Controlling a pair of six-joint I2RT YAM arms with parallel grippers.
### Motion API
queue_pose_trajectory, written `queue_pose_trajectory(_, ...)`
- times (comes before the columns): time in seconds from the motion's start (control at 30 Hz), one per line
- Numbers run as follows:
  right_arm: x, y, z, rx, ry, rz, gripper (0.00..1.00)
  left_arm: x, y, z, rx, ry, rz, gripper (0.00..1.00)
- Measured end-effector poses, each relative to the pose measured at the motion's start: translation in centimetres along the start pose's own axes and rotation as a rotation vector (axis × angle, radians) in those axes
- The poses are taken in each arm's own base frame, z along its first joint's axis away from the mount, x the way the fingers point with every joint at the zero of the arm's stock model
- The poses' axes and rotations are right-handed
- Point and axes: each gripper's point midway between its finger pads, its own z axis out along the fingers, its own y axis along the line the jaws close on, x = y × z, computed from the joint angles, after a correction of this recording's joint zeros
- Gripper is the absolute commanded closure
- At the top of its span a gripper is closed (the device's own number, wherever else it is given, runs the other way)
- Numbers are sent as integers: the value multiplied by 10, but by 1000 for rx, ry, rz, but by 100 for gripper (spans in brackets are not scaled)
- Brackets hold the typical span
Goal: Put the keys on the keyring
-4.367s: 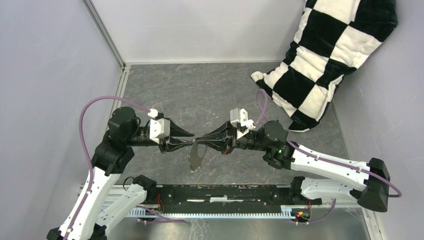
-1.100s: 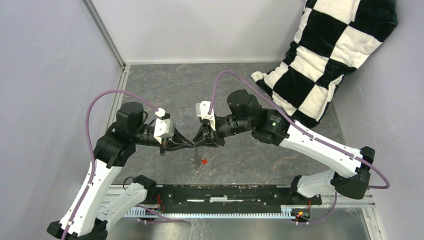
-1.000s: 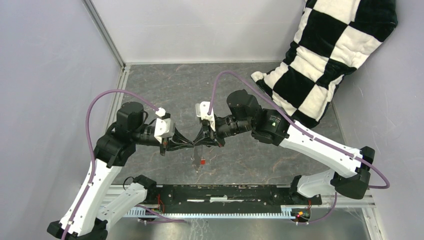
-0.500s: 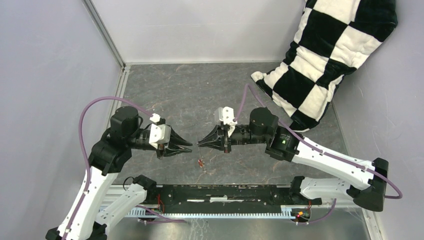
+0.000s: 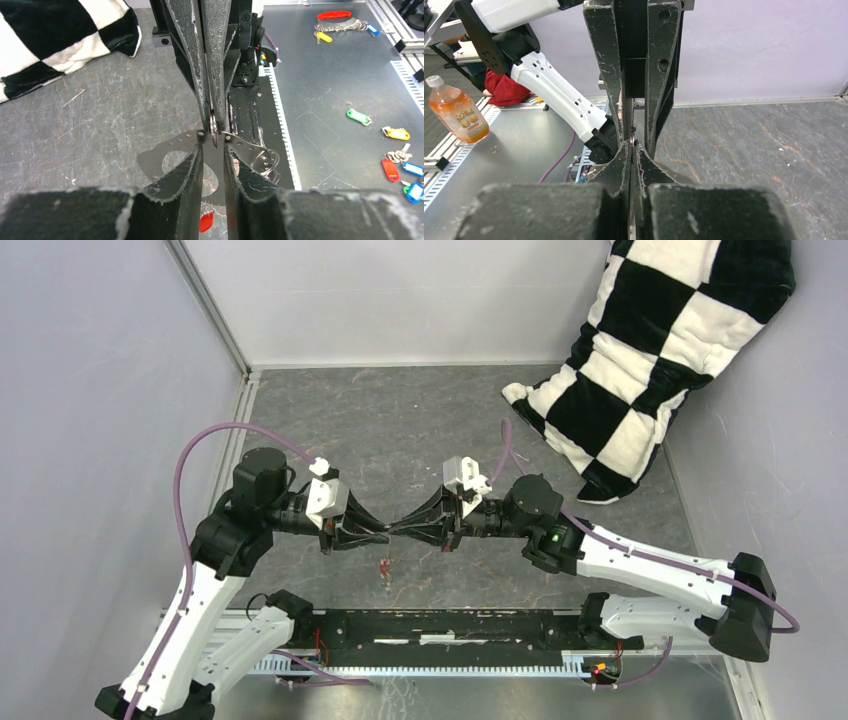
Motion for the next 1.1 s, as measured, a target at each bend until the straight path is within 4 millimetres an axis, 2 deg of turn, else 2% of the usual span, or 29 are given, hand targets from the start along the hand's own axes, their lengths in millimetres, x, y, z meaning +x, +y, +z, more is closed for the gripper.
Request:
queue_pose_trajectory(0.33, -2, 7, 5, 0, -20, -39, 100, -11, -4, 0, 12, -37, -1, 72)
queue_pose_trajectory(0.47, -4, 6, 5, 10, -27, -44, 99, -16, -6, -2, 9, -48, 11, 81)
queue_pose_trajectory(0.67, -3, 5, 2, 29, -57, -43, 100, -13, -8, -2, 13, -42, -2, 74)
queue_pose_trajectory(0.83, -2, 8, 1, 24, -94, -27, 99, -14, -11, -2, 29, -46, -5, 76)
queue_pose_trajectory(1.1, -15, 11, 3, 8, -172, -8, 99, -18, -13, -3, 35, -60, 20, 78)
